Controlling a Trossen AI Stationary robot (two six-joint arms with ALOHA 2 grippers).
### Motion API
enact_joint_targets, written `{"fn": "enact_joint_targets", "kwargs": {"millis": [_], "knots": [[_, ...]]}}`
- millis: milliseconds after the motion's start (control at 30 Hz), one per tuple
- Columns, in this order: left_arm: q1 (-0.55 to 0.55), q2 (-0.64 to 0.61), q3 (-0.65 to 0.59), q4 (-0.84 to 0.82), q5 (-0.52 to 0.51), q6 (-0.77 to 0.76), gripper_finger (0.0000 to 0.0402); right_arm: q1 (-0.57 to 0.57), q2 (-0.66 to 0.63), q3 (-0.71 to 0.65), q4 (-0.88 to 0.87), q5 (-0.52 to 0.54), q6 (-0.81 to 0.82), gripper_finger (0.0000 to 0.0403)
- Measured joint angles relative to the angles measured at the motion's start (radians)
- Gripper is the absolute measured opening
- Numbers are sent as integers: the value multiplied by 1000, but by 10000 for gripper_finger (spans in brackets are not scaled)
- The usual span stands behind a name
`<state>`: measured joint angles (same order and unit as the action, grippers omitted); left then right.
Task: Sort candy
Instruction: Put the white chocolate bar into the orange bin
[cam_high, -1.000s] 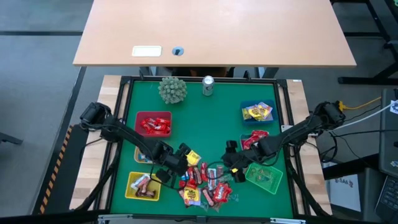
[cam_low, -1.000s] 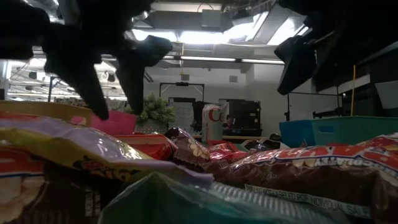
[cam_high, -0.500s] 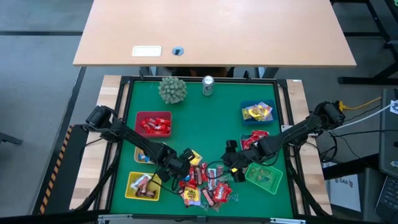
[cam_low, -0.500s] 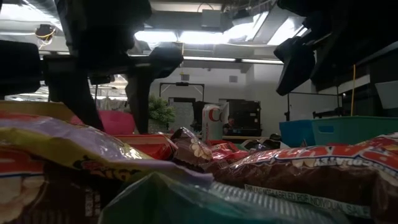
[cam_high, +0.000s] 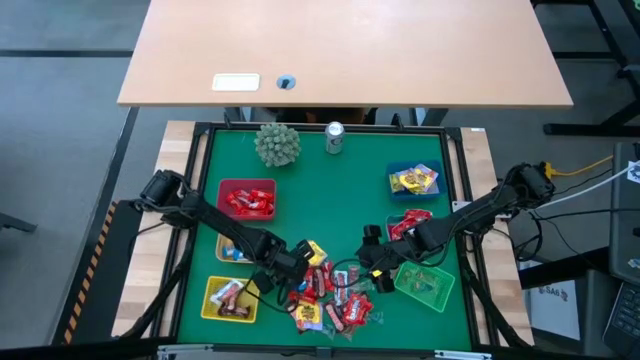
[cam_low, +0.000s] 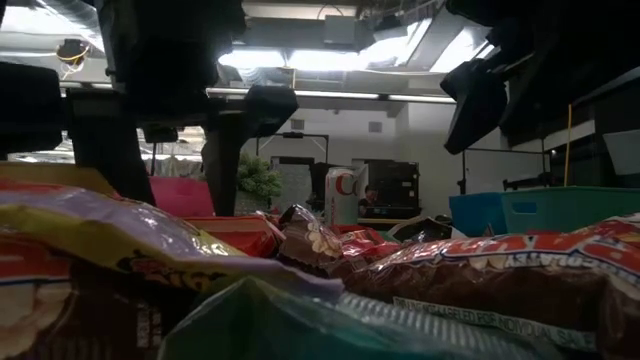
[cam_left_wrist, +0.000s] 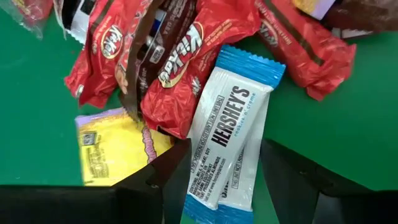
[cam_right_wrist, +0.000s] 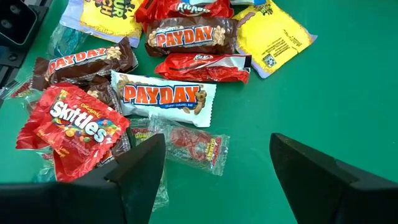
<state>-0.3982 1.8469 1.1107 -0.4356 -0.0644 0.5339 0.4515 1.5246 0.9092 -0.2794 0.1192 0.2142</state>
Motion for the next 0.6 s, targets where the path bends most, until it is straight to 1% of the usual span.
{"fn": "enact_joint_targets", "kwargs": {"millis": [267, 400, 600], "knots": [[15, 0, 0, -6, 106, -186, 178, 0, 0, 0, -1, 0, 0, 289], [14, 0, 0, -6, 112, -250, 170, 0, 0, 0, -1, 0, 0, 289], [19, -1, 0, -6, 113, -301, 140, 0, 0, 0, -1, 0, -1, 289]]}}
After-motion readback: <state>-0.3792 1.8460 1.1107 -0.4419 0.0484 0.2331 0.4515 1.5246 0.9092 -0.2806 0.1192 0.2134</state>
